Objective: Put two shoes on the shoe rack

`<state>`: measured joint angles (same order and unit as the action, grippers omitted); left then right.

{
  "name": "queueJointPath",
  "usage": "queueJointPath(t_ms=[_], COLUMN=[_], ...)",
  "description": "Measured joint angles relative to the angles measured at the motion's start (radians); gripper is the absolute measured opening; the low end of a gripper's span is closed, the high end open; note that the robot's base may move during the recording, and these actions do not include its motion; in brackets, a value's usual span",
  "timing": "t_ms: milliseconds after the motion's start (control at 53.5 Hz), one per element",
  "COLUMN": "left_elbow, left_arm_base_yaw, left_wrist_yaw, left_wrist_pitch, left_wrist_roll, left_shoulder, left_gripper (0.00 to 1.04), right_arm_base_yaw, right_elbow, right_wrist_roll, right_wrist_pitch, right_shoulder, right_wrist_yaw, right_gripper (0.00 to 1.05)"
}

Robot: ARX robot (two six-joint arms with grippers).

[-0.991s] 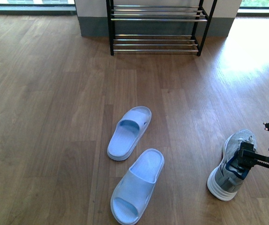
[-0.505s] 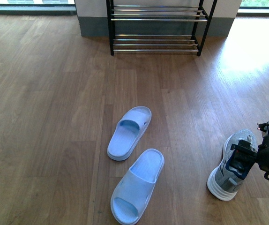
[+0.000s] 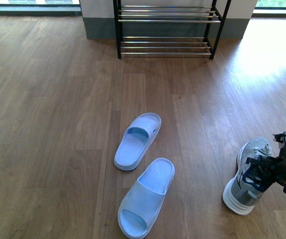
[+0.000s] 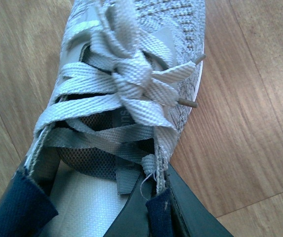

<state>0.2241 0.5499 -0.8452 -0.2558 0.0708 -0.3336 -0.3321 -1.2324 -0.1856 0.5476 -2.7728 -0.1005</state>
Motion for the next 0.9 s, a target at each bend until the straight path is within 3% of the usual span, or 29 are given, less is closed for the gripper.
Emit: queueJointPath(t_ms=[224,580,898], left_elbow=[0.000,0.000,0.000], left_arm_base_yaw=[0.000,0.000,0.000], left_wrist_yaw=[0.000,0.000,0.000], left_wrist_pitch=[0.000,0.000,0.000], left_wrist_roll=[0.000,0.000,0.000], left_shoulder=[0.000,0.000,0.000], left_gripper=[0.02,0.02,0.02], right_arm_base_yaw=[-0.008,-0.015,-0.001], right_elbow=[0.154,0.576,0.853], right_wrist_roll=[0.146,0.474,0.611], right_wrist_pitch=[0.073,0.172,0.008], right_shoulder=[0.156,0.851,1.599], right_wrist_yaw=[-0.002,0.071,0.077], right_gripper=[0.01,0.01,0.01])
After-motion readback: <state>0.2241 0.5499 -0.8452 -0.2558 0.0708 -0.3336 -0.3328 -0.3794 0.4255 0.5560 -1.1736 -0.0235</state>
